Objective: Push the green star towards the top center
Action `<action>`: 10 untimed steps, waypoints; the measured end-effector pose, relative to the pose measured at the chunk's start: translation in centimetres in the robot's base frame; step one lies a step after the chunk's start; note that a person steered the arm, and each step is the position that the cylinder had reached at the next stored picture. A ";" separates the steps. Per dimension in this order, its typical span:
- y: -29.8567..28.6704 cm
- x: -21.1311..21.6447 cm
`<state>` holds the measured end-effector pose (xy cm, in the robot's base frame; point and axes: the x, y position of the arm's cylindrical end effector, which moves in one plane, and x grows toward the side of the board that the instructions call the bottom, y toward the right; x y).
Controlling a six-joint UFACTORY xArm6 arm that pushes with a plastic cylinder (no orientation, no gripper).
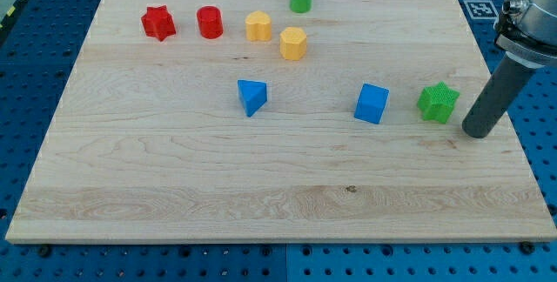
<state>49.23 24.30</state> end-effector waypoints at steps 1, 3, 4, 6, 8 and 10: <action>-1.5 -0.9; -3.1 -1.7; -3.6 -2.3; -6.8 -3.4; -7.4 -6.5; -5.5 -6.9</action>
<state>42.31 18.80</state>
